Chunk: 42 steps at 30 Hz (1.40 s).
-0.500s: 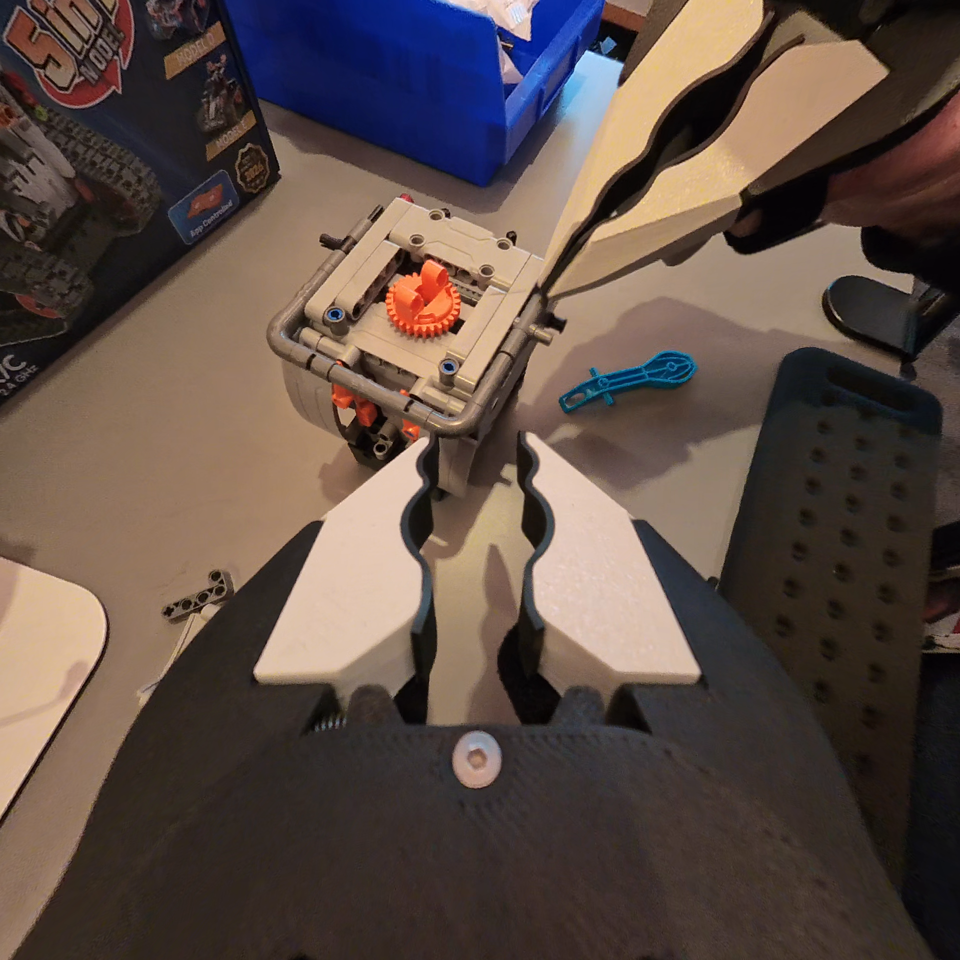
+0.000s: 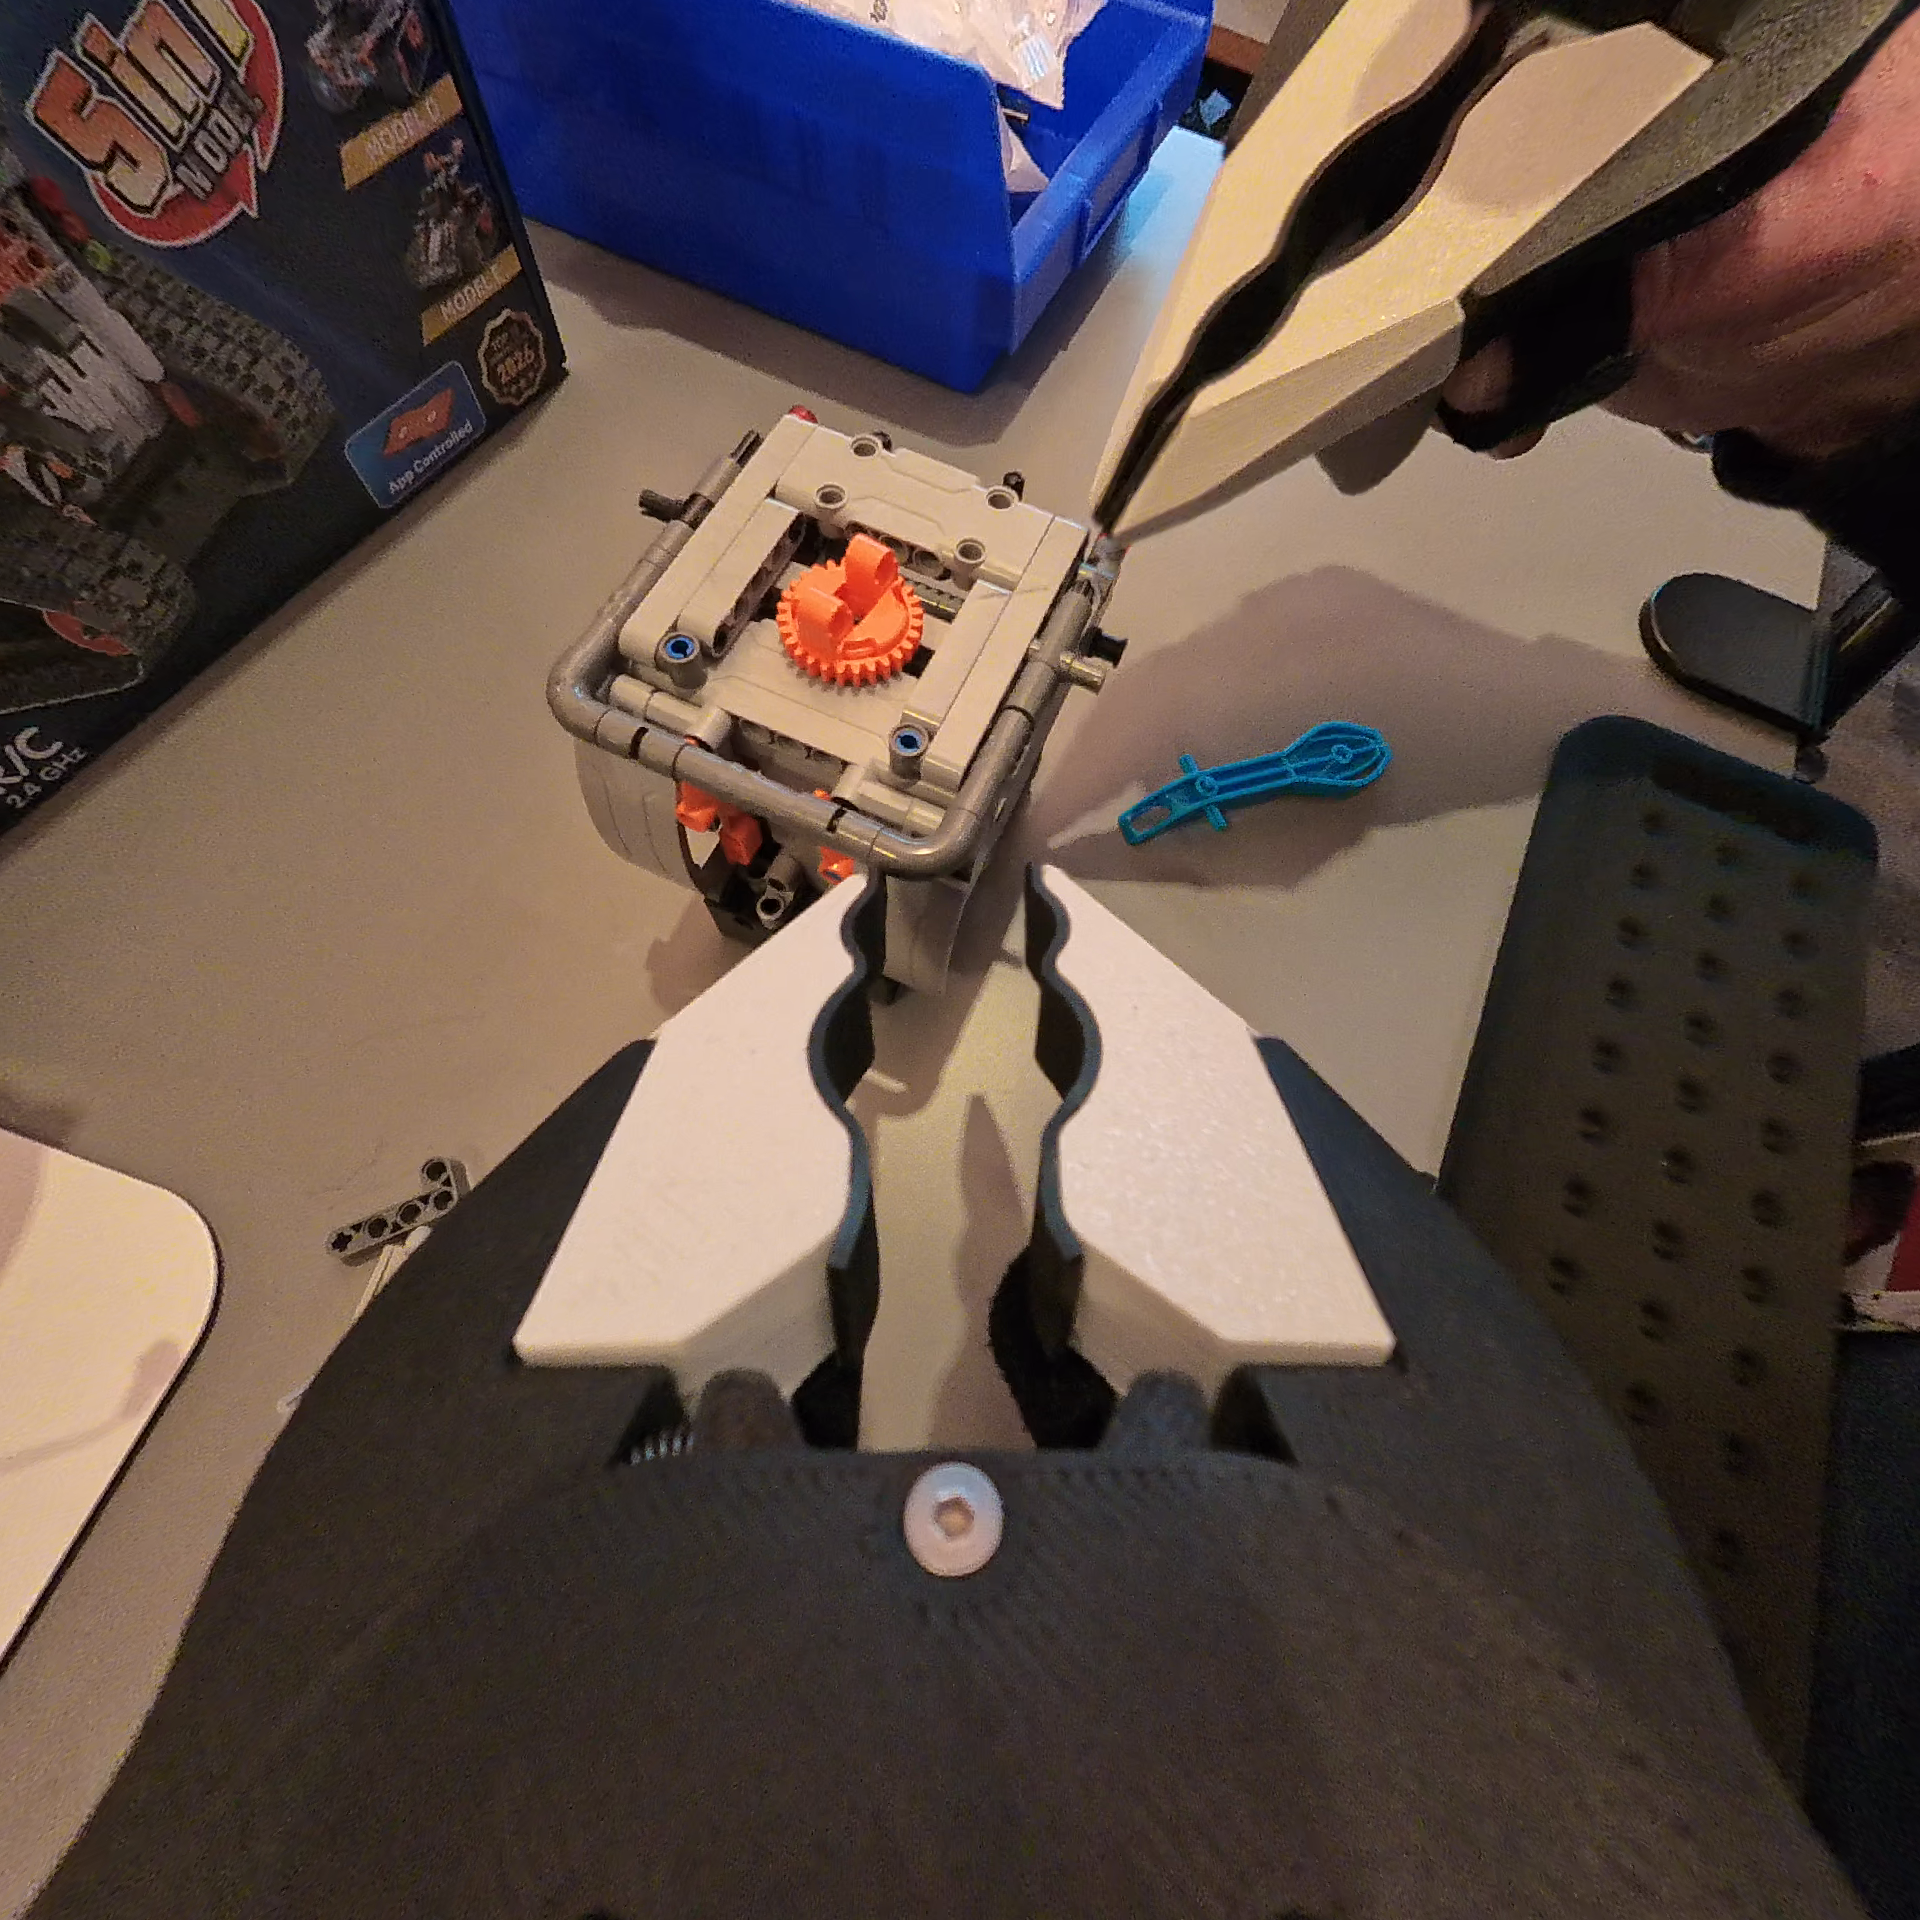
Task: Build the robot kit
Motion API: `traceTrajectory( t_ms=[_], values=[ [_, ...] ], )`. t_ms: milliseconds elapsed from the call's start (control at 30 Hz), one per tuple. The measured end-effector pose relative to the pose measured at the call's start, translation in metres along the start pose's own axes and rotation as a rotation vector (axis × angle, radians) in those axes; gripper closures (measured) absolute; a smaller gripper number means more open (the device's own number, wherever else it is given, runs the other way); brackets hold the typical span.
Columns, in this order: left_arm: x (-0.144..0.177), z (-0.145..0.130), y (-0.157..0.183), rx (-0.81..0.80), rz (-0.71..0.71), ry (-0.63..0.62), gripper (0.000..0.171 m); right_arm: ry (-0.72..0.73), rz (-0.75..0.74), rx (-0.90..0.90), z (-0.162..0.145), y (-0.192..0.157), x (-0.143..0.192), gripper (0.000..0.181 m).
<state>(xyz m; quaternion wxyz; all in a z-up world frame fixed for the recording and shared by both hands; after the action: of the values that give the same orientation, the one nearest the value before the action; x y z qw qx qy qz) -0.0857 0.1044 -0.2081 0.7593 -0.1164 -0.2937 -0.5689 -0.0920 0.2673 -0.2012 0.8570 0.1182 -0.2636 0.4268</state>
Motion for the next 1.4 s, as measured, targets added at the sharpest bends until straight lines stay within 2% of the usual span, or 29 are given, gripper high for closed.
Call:
traceTrajectory(
  t_ms=[100,233,300,400,567,733,800,933,1167,1267,1400],
  values=[
    [0.004,-0.005,-0.002,-0.001,0.005,-0.02,0.145,-0.012,-0.027,0.008,-0.004,0.005,0.006,0.177],
    [0.036,-0.015,-0.011,0.054,0.006,0.017,0.138,-0.036,0.015,-0.06,-0.016,0.007,0.02,0.158],
    [0.055,-0.027,-0.016,0.059,0.03,-0.004,0.135,-0.034,0.056,-0.027,-0.019,-0.005,0.023,0.158],
    [0.087,-0.048,-0.019,0.067,0.081,-0.041,0.132,-0.081,0.176,0.008,-0.027,-0.032,0.021,0.158],
    [0.129,-0.097,-0.014,0.161,0.143,-0.124,0.131,-0.208,0.317,0.124,-0.042,-0.099,-0.011,0.16],
    [0.152,-0.137,0.006,0.251,0.19,-0.172,0.133,-0.341,0.395,0.232,-0.068,-0.142,-0.044,0.164],
    [0.157,-0.148,0.014,0.271,0.208,-0.19,0.133,-0.361,0.398,0.264,-0.073,-0.149,-0.052,0.173],
    [0.169,-0.161,0.024,0.293,0.236,-0.18,0.133,-0.351,0.41,0.31,-0.071,-0.153,-0.058,0.18],
    [0.187,-0.171,0.022,0.294,0.249,-0.134,0.133,-0.28,0.251,0.327,-0.053,-0.137,-0.087,0.18],
    [0.194,-0.173,0.018,0.273,0.232,-0.14,0.132,-0.247,0.222,0.286,-0.035,-0.136,-0.094,0.173],
    [0.214,-0.166,0.012,0.222,0.211,-0.109,0.132,-0.237,0.225,0.275,-0.015,-0.152,-0.106,0.166]
  ],
)
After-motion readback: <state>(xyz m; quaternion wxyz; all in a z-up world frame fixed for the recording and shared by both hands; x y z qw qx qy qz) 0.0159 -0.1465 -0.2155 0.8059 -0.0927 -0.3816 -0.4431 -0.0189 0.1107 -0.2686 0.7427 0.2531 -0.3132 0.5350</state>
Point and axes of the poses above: each gripper's, where its closed fingertips meet, x back along the fingers, z out of its top, y = z × x across the jaws, the point moved 6 cm from there along x, back along the fingers, and after that the axes turned 9 degrees about -z, right-handed, at the moved point
